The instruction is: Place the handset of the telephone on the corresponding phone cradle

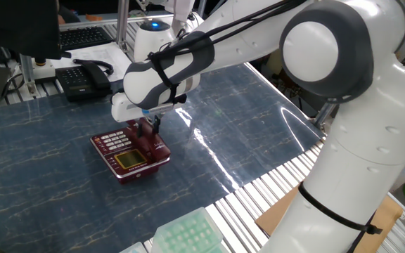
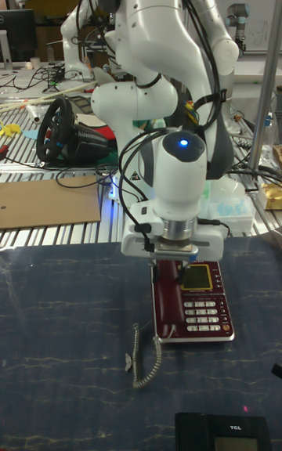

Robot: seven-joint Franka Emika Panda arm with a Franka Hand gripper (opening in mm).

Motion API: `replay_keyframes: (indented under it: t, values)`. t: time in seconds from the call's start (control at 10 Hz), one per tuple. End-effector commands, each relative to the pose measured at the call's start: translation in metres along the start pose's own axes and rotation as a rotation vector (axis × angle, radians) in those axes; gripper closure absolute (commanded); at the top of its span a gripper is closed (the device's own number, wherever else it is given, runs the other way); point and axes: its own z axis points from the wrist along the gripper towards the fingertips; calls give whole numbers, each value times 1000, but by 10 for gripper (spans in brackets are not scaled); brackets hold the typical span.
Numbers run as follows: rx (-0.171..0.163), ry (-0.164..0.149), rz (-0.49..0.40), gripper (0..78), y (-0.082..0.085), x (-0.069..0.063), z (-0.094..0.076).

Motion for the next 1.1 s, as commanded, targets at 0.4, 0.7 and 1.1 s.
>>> replay_keyframes:
  t: [0.4, 0.7, 1.1]
  values:
    - [-7, -10, -15, 762, 0, -6, 13]
    - [-8, -10, -18, 762, -2, -6, 15]
    - [-8, -12, 33, 762, -2, -6, 15]
